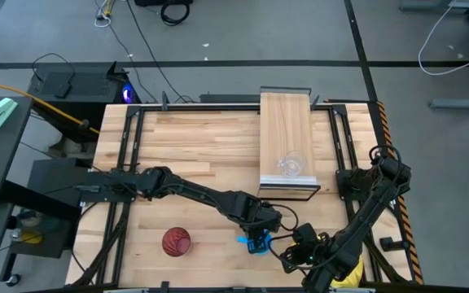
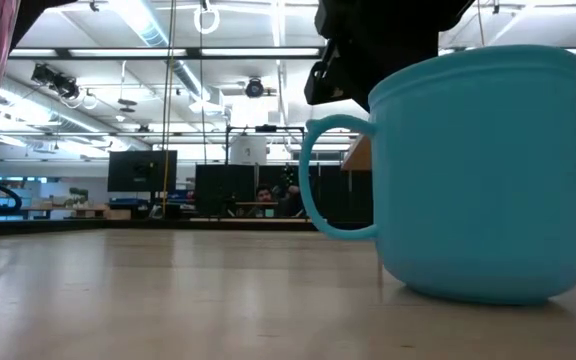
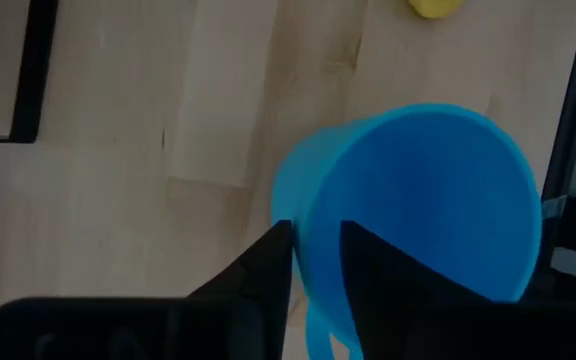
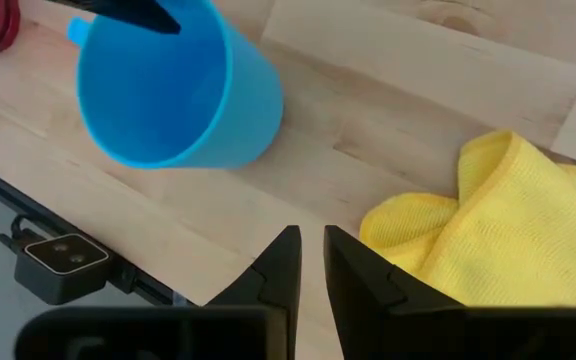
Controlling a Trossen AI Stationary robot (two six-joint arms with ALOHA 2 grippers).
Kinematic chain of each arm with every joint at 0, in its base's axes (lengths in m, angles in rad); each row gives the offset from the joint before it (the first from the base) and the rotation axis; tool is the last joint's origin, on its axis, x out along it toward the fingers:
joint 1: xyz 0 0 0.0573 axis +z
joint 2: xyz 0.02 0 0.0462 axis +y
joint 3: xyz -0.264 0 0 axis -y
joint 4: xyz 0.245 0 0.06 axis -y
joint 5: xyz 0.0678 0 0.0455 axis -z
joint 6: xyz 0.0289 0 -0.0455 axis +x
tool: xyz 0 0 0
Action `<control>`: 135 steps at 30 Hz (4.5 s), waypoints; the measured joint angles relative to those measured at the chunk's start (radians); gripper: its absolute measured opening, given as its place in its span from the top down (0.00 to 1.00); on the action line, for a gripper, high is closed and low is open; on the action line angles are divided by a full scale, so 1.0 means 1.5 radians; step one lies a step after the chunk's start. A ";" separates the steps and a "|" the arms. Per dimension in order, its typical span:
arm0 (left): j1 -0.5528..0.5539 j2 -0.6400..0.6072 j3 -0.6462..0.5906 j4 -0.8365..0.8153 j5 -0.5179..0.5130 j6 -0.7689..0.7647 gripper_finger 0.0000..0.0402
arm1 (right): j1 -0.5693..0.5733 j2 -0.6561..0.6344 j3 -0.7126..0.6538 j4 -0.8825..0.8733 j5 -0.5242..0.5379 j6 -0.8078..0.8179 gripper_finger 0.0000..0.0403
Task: Stack small to large cups/mugs on shelf
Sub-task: Put the blue cup on the shelf
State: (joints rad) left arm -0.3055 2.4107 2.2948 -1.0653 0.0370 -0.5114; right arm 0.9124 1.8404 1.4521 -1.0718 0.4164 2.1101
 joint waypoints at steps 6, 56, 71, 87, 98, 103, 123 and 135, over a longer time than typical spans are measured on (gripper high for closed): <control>0.002 -0.013 0.007 -0.013 0.035 0.000 0.72 | 0.000 0.000 0.000 0.002 0.001 0.011 0.87; 0.311 -0.470 -0.423 -0.266 -0.201 0.111 0.74 | -0.055 -0.075 0.000 0.116 0.044 -0.222 0.87; 0.342 -0.794 -0.845 -0.054 -0.159 -0.015 0.80 | -0.197 -0.156 0.000 0.119 -0.051 -0.281 0.87; 0.332 -0.819 -0.955 0.105 -0.069 -0.020 0.83 | -0.148 0.010 0.238 -0.220 -0.037 -0.223 0.97; 0.332 -0.819 -0.954 0.135 -0.069 -0.001 0.82 | -0.149 0.105 0.289 -0.261 -0.098 -0.222 0.90; 0.332 -0.819 -0.954 0.136 -0.069 0.000 0.84 | -0.150 0.102 0.289 -0.257 -0.098 -0.220 0.84; 0.332 -0.819 -0.954 0.136 -0.069 0.022 0.86 | -0.197 0.142 0.254 -0.190 -0.126 -0.256 0.74; 0.332 -0.819 -0.954 0.139 -0.069 0.024 0.87 | -0.196 0.141 0.213 -0.137 -0.138 -0.269 0.74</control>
State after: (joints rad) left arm 0.1921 1.1824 0.8639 -0.8566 -0.0669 -0.4747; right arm 0.6182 2.0524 1.7712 -1.2774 0.2100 1.7061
